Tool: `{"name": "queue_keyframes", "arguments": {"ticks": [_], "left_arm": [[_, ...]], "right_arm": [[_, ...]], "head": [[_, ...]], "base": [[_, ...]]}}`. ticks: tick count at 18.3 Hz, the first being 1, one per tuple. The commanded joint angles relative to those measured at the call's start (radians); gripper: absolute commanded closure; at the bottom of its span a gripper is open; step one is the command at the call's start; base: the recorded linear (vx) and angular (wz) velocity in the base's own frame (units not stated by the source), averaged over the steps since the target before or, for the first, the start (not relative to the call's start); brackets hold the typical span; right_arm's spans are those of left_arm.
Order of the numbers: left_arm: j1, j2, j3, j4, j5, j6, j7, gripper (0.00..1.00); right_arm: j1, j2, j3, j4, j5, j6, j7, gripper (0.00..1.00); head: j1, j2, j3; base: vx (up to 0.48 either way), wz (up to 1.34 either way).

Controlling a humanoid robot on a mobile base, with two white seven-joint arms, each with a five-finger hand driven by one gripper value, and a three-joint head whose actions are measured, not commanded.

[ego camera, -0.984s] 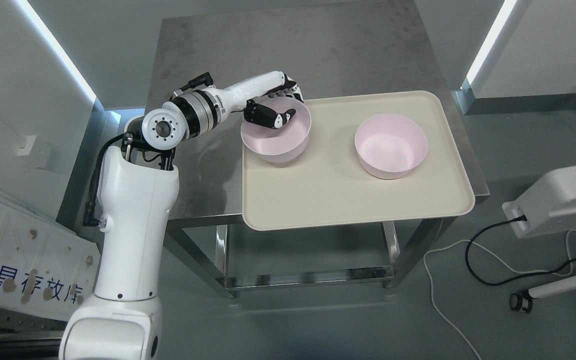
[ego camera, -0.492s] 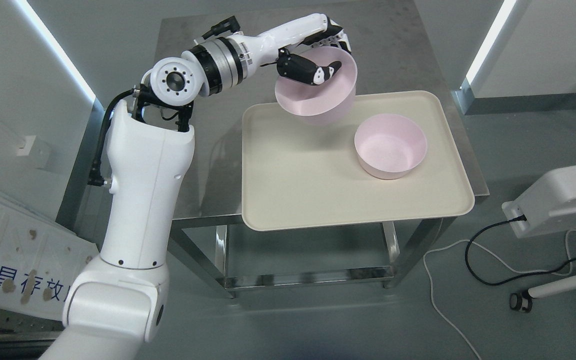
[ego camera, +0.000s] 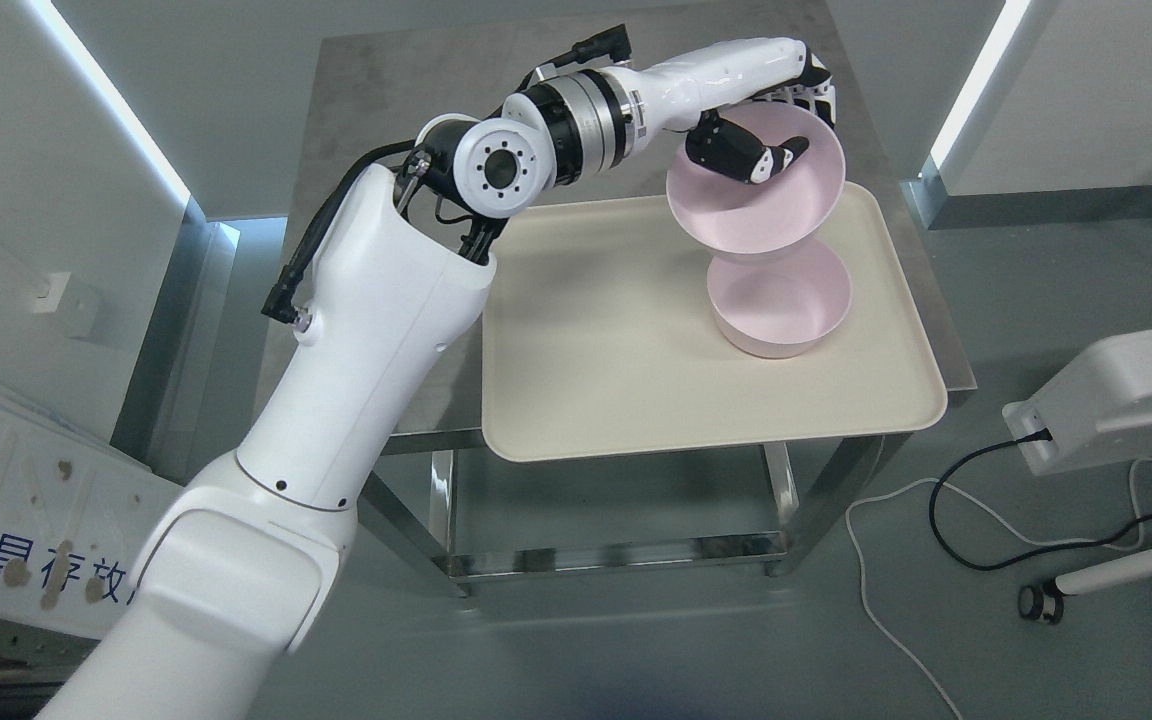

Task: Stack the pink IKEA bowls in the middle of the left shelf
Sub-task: 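Lift the pink bowl and lower it into the other pink bowl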

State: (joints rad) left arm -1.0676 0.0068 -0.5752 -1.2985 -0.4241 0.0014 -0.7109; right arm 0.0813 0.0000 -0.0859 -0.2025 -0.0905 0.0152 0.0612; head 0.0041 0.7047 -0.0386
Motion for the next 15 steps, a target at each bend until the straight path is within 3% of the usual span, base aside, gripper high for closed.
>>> {"name": "queue_keyframes", "arguments": {"ticks": [1,15], "left_arm": [[-0.04,0.011,-0.207,0.148,-0.03,-0.023,0.001,0.97],[-0.031,0.011,-0.173,0.168,-0.068,-0.029,0.007,0.92]], "right_arm": [[0.0,-0.017,0.0,0.0,0.0,0.0,0.0,0.0],[0.0,-0.017,0.0,0.0,0.0,0.0,0.0,0.0]], "head": [[0.0,0.0,0.0],[0.0,0.0,0.0]], "base": [[0.0,0.0],[0.0,0.0]]}}
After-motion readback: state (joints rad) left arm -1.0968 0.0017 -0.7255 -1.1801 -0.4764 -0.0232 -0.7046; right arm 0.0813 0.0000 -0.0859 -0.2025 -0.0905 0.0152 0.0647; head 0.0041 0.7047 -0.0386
